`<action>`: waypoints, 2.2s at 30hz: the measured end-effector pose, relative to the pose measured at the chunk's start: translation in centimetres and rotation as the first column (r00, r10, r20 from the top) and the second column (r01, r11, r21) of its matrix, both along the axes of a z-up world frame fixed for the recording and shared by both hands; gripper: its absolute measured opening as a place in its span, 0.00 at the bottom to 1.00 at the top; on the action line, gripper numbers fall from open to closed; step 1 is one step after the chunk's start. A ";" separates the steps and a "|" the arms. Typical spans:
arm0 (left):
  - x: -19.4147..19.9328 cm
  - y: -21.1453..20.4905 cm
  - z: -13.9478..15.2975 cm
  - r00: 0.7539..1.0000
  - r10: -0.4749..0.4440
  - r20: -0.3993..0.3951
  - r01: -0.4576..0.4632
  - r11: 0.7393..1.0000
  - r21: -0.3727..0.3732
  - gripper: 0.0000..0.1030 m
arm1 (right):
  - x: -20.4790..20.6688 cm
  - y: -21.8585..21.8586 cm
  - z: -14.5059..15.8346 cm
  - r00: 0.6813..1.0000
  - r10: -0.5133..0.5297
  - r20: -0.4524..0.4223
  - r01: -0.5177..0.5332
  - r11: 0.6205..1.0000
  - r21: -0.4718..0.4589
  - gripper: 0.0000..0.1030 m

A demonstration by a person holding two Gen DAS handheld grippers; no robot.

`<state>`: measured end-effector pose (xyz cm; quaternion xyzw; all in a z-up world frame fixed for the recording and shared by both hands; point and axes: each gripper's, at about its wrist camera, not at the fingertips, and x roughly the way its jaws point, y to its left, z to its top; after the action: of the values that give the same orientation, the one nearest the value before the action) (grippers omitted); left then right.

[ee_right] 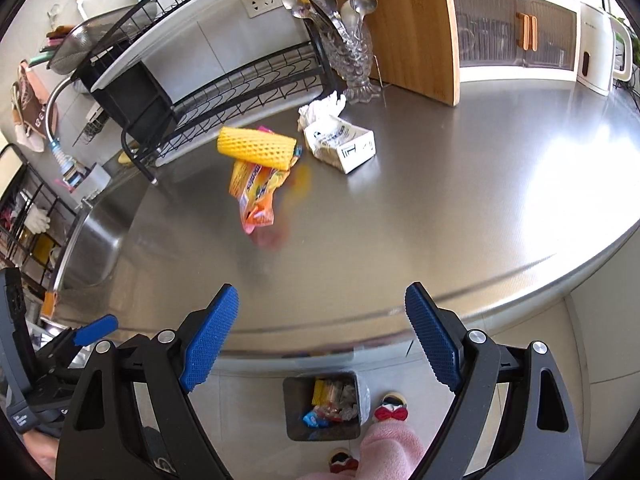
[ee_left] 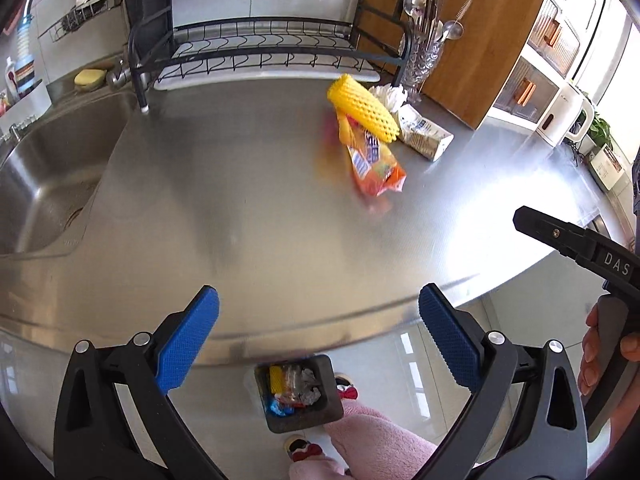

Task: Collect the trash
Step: 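Raise both tools back toward the counter items, then grasp the yellow foam net with the left gripper while the right grasps the white milk carton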

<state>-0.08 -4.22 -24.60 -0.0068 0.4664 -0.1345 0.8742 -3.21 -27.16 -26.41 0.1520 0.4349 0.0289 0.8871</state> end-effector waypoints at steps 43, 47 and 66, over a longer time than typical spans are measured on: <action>20.1 -7.2 -0.4 0.996 0.020 -0.084 -0.020 1.000 -0.002 0.18 | 19.0 -3.1 -4.5 0.945 0.300 -0.132 -0.317 0.938 -0.140 0.54; 20.0 -7.4 -0.3 0.997 0.002 -0.078 -0.003 1.000 -0.003 0.08 | 19.0 -2.9 -4.5 0.945 0.302 -0.129 -0.318 0.939 -0.129 0.54; 14.1 -5.5 7.4 0.990 -0.015 0.140 0.019 0.999 -0.029 0.03 | 14.1 -3.5 1.8 0.975 0.217 0.044 -0.209 0.968 -0.142 0.51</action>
<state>14.05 -9.74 -17.18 -0.0066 0.4022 -0.1493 0.9033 10.89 -30.66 -24.63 0.0423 0.4231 0.0986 0.8997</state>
